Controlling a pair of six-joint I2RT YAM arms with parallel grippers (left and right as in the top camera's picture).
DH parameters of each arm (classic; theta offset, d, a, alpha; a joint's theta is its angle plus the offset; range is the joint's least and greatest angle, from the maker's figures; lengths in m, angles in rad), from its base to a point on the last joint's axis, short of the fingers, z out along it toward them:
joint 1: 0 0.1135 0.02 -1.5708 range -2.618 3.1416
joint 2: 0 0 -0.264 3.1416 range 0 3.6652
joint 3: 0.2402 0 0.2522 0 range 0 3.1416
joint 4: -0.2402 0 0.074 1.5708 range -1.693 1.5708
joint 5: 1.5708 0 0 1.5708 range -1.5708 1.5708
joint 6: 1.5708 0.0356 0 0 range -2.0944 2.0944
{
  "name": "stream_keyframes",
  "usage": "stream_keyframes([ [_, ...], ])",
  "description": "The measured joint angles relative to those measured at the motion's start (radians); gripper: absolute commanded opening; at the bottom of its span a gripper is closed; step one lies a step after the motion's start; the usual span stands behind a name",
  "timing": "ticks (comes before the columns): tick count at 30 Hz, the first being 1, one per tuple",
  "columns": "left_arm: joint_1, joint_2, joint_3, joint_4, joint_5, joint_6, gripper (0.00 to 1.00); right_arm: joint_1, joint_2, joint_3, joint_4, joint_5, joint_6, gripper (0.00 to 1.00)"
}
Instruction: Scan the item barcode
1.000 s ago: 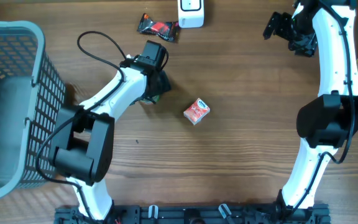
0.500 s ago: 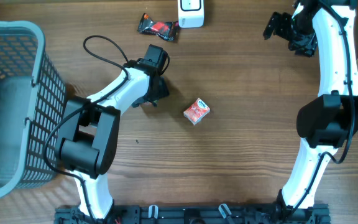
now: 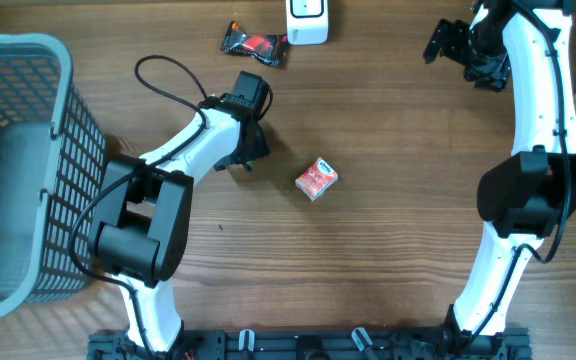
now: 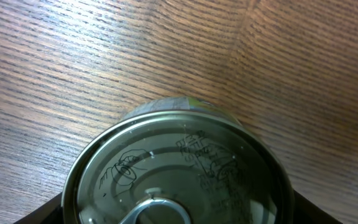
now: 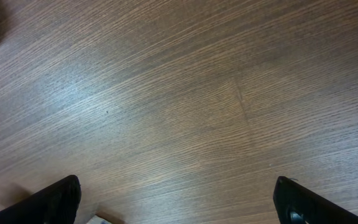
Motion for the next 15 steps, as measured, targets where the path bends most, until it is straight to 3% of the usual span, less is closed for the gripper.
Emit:
stream_keyframes([
  [9, 0.003, -0.005, 0.001, -0.032, 0.038, 0.196, 0.64, 0.000, 0.000, 0.000, 0.002, 0.000, 0.000, 1.00],
  [15, 0.006, -0.011, 0.001, -0.066, 0.138, 0.472, 0.66, 0.000, 0.000, 0.000, 0.003, 0.000, 0.000, 1.00],
])
